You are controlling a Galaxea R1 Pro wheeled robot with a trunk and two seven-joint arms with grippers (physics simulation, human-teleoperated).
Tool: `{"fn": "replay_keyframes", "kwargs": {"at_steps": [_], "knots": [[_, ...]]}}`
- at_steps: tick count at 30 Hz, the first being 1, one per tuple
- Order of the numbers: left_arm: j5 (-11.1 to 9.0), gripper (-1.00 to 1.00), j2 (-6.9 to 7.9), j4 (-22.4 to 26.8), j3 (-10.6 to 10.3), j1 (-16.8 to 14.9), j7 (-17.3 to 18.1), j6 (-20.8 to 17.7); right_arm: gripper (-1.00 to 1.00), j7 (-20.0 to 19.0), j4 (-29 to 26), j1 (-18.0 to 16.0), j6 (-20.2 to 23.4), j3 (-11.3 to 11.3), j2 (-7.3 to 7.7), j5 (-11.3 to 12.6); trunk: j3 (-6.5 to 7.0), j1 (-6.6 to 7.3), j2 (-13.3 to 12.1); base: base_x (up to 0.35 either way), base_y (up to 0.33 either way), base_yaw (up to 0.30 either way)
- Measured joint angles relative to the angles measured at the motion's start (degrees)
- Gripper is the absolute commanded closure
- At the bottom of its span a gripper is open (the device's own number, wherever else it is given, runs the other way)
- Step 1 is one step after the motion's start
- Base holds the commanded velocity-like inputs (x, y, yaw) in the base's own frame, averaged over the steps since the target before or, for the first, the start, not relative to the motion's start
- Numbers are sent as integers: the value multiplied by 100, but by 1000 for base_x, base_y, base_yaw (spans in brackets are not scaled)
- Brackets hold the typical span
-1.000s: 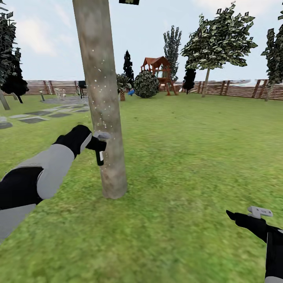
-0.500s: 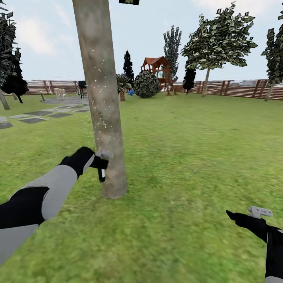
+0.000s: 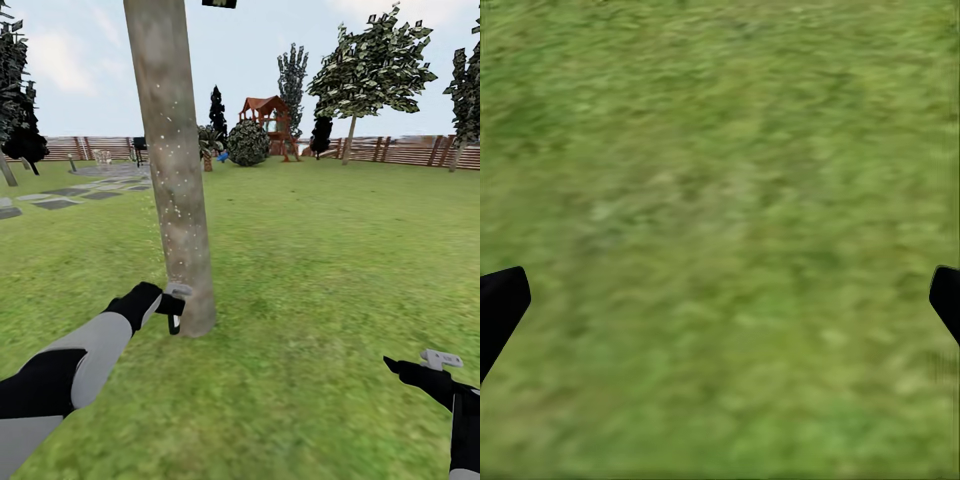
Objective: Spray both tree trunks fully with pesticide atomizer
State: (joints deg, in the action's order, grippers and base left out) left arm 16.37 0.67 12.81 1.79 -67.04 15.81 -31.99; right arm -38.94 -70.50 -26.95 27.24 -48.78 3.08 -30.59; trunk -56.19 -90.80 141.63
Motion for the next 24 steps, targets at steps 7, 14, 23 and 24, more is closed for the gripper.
{"fn": "replay_keyframes", "kwargs": {"at_steps": [7,14,23,24], "knots": [[-44,100,-5,-1,11,140,-7,337,-100,6,-7,1,0,0,0,-1,0,0,0,0,0,237],[-604,100,-88,-6,15,377,-7,1035,-100,2,-7,2,0,0,0,0,0,0,0,0,0,59],[-808,100,-89,-5,11,687,-3,1320,-100,10,-7,4,0,1,-26,-3,0,0,0,0,-151,65],[-808,100,-90,-6,12,689,-3,1323,-100,10,-6,5,0,1,-30,-5,0,0,0,0,-304,17]]}}
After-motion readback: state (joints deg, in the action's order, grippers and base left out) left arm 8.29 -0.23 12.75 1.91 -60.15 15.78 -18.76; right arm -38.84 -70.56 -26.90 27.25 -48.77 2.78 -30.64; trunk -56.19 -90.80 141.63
